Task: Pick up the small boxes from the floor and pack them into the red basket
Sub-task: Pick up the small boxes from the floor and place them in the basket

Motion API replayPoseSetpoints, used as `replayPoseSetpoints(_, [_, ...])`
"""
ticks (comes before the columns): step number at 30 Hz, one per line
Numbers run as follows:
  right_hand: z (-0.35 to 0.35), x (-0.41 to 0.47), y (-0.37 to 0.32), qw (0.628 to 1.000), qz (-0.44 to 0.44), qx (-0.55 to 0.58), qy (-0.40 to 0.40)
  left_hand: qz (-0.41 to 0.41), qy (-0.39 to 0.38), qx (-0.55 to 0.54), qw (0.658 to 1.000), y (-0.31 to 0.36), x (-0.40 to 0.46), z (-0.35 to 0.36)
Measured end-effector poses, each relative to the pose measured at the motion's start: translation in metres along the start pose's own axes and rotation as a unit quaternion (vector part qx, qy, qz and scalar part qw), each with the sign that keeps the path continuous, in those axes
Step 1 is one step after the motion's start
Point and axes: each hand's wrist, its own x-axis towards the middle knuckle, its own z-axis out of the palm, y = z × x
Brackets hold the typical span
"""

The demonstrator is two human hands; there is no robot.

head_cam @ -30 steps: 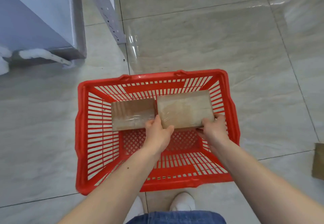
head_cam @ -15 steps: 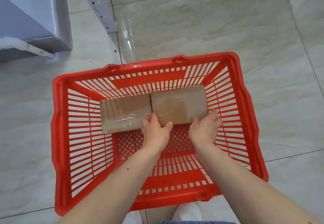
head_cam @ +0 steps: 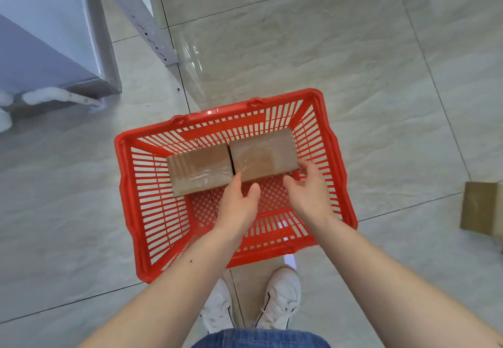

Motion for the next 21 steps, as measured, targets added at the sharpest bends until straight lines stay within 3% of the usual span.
replayPoseSetpoints(13, [-0.167,-0.167,-0.073,0.984,0.036,0.137,0.107,0.084,-0.033,0.014,0.996,0.162,-0.195,-0.035])
replayPoseSetpoints(21, [-0.266,-0.249,-0.028,0.945,0.074,0.226,0.223,0.142,-0.121,0.090,0.978,0.196,-0.295,0.032])
